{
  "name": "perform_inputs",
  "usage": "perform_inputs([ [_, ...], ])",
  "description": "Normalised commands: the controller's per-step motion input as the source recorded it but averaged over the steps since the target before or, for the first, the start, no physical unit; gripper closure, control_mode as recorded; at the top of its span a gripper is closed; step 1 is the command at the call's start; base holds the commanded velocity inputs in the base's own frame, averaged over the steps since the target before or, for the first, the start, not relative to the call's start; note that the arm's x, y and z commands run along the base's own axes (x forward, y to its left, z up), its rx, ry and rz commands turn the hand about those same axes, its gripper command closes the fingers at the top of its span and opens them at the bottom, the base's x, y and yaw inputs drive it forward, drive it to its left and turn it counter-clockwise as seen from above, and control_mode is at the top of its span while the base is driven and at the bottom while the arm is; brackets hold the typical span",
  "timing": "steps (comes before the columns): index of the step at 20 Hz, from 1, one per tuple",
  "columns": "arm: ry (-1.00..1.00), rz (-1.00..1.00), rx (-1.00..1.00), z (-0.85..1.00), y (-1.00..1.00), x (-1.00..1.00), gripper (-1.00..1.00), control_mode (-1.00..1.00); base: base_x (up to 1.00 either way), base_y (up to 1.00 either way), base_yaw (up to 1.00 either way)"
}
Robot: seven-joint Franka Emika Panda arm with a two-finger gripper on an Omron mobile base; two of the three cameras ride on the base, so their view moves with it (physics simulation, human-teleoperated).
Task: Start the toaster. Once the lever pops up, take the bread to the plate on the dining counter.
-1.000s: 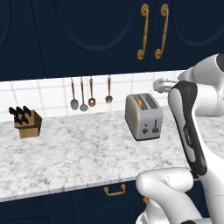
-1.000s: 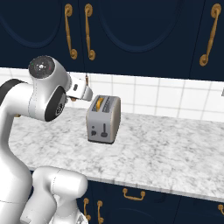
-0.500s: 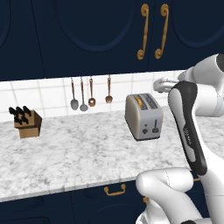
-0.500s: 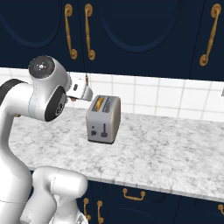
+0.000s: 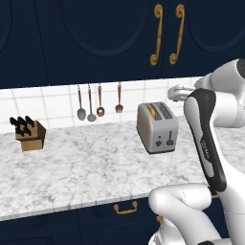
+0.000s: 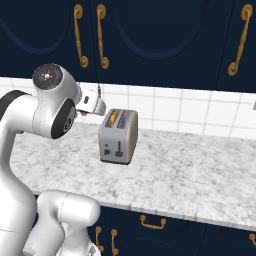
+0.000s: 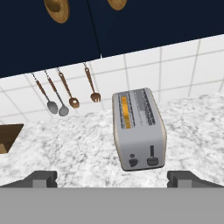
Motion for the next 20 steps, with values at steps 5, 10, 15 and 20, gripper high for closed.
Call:
perform_inputs([
  [5,0.00,0.00,0.00,0.00,0.00,0.00,-1.00,-1.00,0.00,0.00,0.00],
  [10,0.00,0.00,0.00,0.00,0.00,0.00,-1.00,-1.00,0.00,0.00,0.00],
  [15,0.00,0.00,0.00,0.00,0.00,0.00,-1.00,-1.00,0.00,0.00,0.00],
  [20,0.00,0.00,0.00,0.00,0.00,0.00,-1.00,-1.00,0.00,0.00,0.00],
])
